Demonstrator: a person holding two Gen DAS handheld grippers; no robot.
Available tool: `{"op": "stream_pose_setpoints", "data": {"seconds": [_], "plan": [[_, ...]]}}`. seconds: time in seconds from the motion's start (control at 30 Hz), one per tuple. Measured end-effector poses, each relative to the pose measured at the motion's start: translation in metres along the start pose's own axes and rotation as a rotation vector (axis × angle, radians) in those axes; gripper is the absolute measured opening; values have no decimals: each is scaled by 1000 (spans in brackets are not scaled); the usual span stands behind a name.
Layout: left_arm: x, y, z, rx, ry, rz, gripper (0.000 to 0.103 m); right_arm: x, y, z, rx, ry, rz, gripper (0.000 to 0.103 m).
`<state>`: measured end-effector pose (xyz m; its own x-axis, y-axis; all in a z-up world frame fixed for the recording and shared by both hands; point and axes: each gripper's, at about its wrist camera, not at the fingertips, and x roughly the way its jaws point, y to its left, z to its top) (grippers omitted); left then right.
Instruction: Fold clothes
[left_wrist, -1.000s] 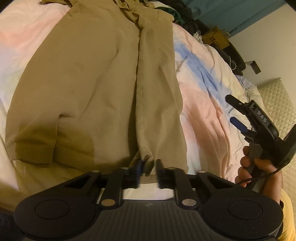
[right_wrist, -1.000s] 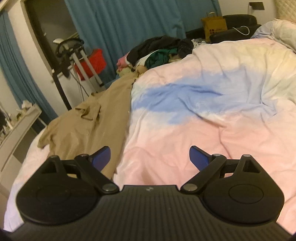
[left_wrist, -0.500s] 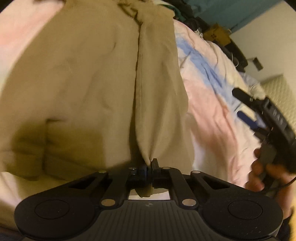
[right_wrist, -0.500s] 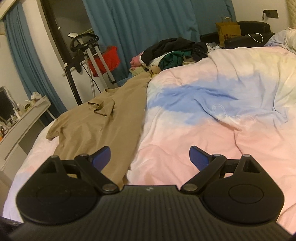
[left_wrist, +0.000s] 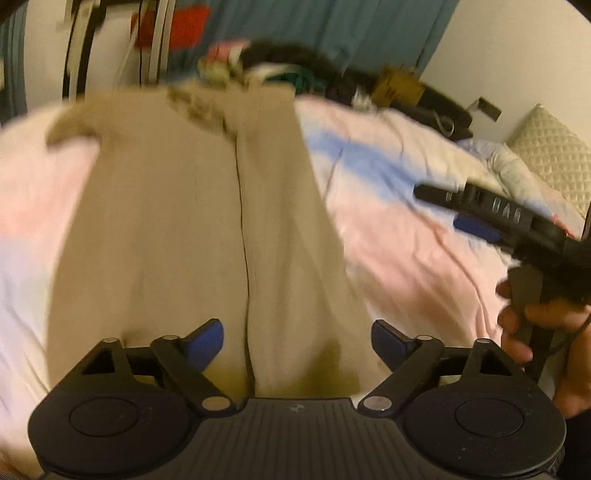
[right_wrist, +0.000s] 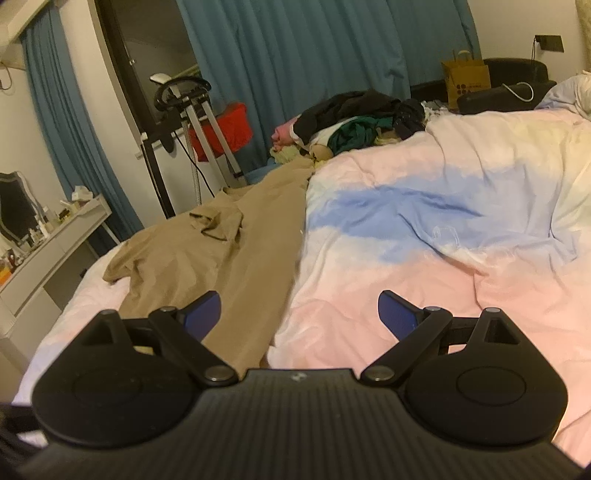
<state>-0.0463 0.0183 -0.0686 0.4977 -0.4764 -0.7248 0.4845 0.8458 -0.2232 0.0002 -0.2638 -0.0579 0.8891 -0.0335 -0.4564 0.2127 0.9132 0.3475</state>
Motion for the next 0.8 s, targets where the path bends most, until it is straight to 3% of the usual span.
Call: {"op": "stream_pose_setpoints", "data": {"seconds": [0.27, 0.43, 0.63, 0.8], "plan": [[-22, -36, 48, 51, -194, 17, 99, -12, 2, 3, -12, -74, -7, 93], [-27, -53, 75, 64, -268, 16, 102, -18, -4, 6, 11, -105, -31, 93], [-39, -18, 82, 39, -309, 43, 101, -1, 8, 20, -71, -45, 15, 93], [-48, 13, 87, 15, -344, 65, 101, 42, 54, 38, -221, 32, 116, 93]]}}
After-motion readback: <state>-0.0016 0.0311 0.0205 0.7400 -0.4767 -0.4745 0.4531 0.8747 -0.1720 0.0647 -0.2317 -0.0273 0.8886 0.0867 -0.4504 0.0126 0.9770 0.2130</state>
